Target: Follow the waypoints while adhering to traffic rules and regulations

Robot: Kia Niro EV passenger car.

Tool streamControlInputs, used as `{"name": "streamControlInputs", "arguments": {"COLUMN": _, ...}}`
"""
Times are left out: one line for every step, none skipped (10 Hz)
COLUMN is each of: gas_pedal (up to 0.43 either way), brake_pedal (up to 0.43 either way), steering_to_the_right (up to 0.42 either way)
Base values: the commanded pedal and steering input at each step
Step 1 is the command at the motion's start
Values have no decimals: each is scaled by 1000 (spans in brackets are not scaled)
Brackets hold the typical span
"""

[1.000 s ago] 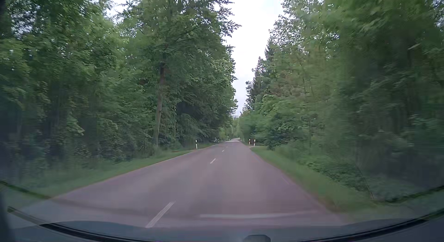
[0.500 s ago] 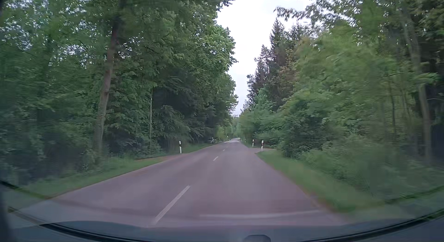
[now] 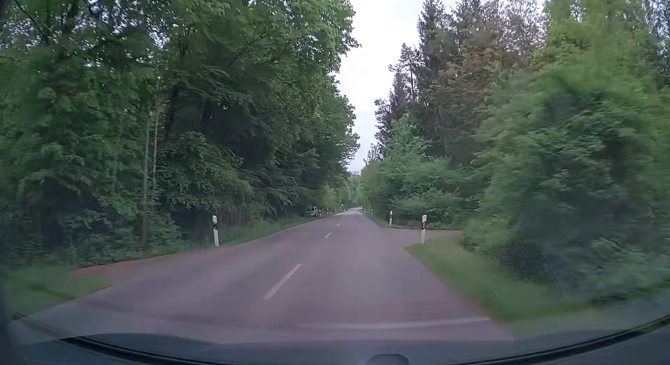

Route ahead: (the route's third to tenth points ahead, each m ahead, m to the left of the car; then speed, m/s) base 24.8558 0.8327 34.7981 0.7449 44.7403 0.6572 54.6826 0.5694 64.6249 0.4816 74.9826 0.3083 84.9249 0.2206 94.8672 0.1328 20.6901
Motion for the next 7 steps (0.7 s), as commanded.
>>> {"name": "streamControlInputs", "arguments": {"gas_pedal": 220, "brake_pedal": 0, "steering_to_the_right": -2}}
{"name": "streamControlInputs", "arguments": {"gas_pedal": 220, "brake_pedal": 0, "steering_to_the_right": -1}}
{"name": "streamControlInputs", "arguments": {"gas_pedal": 220, "brake_pedal": 0, "steering_to_the_right": -2}}
{"name": "streamControlInputs", "arguments": {"gas_pedal": 220, "brake_pedal": 0, "steering_to_the_right": -2}}
{"name": "streamControlInputs", "arguments": {"gas_pedal": 220, "brake_pedal": 0, "steering_to_the_right": -2}}
{"name": "streamControlInputs", "arguments": {"gas_pedal": 220, "brake_pedal": 0, "steering_to_the_right": -2}}
{"name": "streamControlInputs", "arguments": {"gas_pedal": 220, "brake_pedal": 0, "steering_to_the_right": -2}}
